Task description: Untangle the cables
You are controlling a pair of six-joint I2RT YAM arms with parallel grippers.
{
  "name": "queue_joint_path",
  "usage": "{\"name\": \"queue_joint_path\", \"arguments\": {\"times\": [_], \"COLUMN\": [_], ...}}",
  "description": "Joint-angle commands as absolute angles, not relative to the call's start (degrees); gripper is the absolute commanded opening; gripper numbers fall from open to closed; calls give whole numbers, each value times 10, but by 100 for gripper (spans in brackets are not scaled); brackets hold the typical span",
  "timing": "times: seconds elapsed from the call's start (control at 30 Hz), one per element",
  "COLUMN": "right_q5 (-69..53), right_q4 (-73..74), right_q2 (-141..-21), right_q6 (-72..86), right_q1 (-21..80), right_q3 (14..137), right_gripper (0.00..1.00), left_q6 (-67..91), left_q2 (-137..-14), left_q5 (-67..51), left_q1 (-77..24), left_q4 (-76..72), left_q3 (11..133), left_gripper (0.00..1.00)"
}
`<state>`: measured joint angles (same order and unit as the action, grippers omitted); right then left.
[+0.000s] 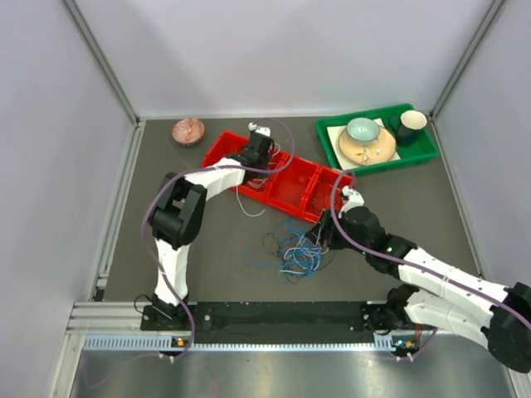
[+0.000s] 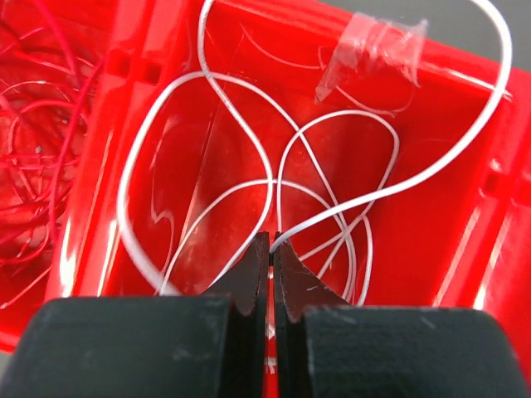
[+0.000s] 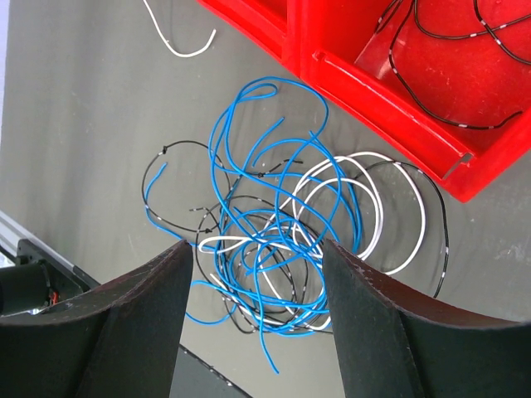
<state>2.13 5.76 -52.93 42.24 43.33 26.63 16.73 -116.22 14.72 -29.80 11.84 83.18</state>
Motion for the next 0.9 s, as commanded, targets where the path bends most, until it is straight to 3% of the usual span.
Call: {"name": "queue_joint_path", "arguments": {"times": [0.0, 0.1, 0.2, 0.4, 0.53, 0.63, 0.73, 0.77, 0.87], "right_q5": [25, 28, 30, 26, 20, 21, 21, 22, 21], "right_q4": [50, 52, 52, 52, 53, 52, 52, 51, 51], "right_q2": [-512, -506, -504, -515, -518, -516, -519, -519, -525], "right_q6": [426, 426, 425, 420, 423, 419, 418, 419, 421], "right_q1": [434, 434, 433, 434, 434, 435, 434, 434, 434], "right_q3": [266, 265, 266, 274, 275, 275, 276, 275, 278], "right_gripper": [63, 64, 64, 70, 71, 72, 73, 73, 73], "left_q6": [176, 182, 185, 179, 178, 178, 177, 173, 170], "left_q2": [-1181, -1158, -1137, -1086, -1046, -1020, -1000, -995, -1020], "left_q5": [166, 151, 149, 160, 158, 159, 158, 158, 184], "left_q1": [-300, -300, -303, -322, -332, -336, -336, -336, -334], "left_q4": [163, 159, 171, 200, 218, 224, 218, 196, 194], "left_q3": [904, 895, 894, 895, 882, 872, 861, 854, 876], "left_gripper": [0, 2, 14, 27, 48, 51, 61, 72, 75]}}
